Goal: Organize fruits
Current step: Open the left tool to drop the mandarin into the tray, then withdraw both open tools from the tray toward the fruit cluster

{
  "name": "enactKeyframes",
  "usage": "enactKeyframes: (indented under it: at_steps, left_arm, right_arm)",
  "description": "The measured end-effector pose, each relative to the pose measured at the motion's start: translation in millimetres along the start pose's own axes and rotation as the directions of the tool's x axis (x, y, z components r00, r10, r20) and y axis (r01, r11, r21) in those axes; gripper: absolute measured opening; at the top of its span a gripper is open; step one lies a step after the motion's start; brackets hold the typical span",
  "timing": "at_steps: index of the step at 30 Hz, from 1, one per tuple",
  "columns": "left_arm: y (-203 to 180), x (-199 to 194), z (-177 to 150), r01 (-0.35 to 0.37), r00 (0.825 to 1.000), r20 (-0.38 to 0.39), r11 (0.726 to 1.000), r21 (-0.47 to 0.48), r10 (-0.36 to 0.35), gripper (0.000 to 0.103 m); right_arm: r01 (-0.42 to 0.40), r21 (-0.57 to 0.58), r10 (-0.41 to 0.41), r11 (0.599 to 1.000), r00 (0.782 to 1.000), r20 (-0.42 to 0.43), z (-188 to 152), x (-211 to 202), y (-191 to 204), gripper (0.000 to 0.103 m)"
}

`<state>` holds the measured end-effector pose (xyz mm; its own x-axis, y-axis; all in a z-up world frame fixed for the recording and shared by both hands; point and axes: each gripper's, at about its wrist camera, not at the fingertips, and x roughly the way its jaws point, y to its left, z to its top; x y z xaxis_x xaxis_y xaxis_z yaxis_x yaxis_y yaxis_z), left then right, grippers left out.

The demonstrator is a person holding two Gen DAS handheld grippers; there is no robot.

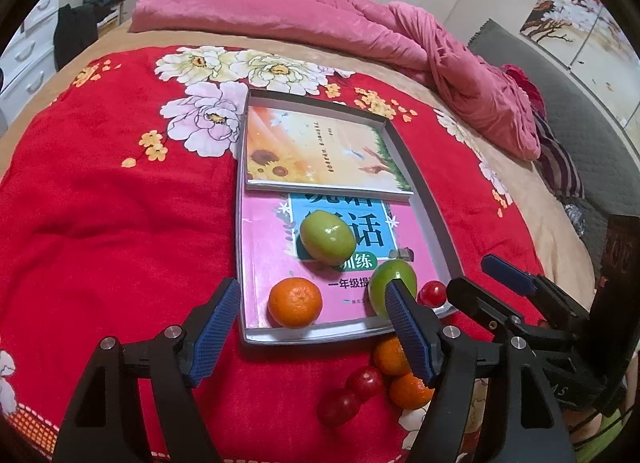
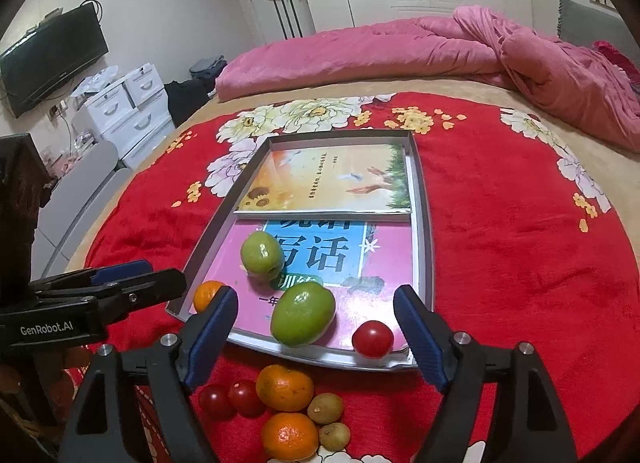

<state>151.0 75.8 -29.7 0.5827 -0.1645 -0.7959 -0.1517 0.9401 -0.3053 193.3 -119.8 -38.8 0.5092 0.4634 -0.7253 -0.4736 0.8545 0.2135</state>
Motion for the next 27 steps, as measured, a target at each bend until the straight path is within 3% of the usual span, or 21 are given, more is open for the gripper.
enactKeyframes:
  at_steps: [11,27]
  left_arm:
    - [-4,-11,2,0.023,1.0,0.02,1.0,0.004,-0.023,0.076]
    - [-9,-26,3,0.063,0.997,0.043,0.998,0.014,-0.064,0.076]
  right_arm:
    - [0.018,0.009,-0.018,1.0,1.0,0.025,1,-11,-4,0.088]
    - [0.044,-0.027,-0.042,0.999,0.997,0.061,3,-29,-2,0.089]
